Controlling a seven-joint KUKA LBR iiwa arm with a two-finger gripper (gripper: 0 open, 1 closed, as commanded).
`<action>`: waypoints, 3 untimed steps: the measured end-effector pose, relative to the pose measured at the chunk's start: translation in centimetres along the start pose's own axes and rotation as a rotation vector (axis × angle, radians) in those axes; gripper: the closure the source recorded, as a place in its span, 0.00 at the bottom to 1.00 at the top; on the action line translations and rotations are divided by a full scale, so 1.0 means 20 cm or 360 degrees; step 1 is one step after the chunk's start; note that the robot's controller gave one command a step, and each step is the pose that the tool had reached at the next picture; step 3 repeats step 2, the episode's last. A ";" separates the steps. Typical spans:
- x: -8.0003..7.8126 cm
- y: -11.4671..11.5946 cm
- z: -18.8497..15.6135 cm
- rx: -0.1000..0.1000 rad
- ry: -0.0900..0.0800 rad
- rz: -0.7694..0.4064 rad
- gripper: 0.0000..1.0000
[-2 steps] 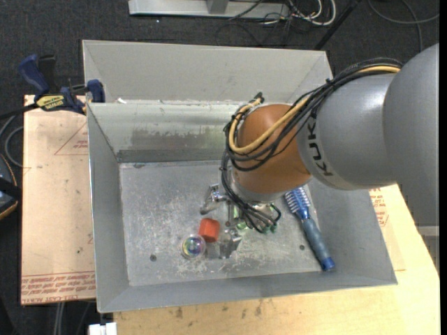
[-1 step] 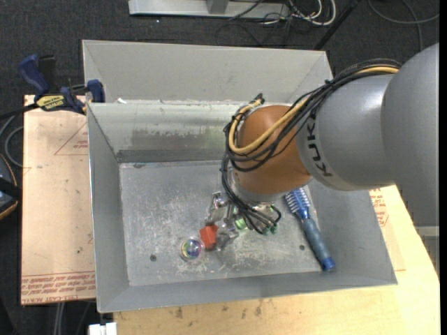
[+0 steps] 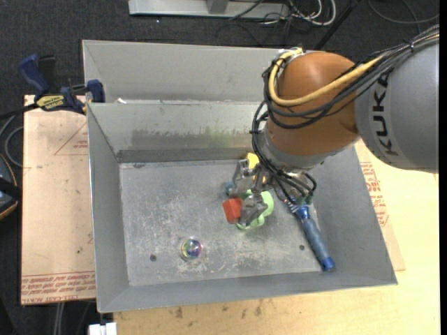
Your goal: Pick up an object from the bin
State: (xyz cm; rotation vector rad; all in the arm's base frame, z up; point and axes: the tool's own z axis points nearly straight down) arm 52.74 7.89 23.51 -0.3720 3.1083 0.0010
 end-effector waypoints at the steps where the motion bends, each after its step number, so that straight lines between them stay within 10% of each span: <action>1: -0.01 0.19 0.27 -0.0005 0.0025 0.0046 1.00; 2: -0.02 0.23 -0.13 -0.0003 0.0000 0.0068 1.00; 3: -0.02 0.23 -0.13 -0.0003 0.0000 0.0068 1.00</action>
Offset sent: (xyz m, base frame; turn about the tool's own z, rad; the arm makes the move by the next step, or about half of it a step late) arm -0.0051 0.0353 -0.0508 0.0342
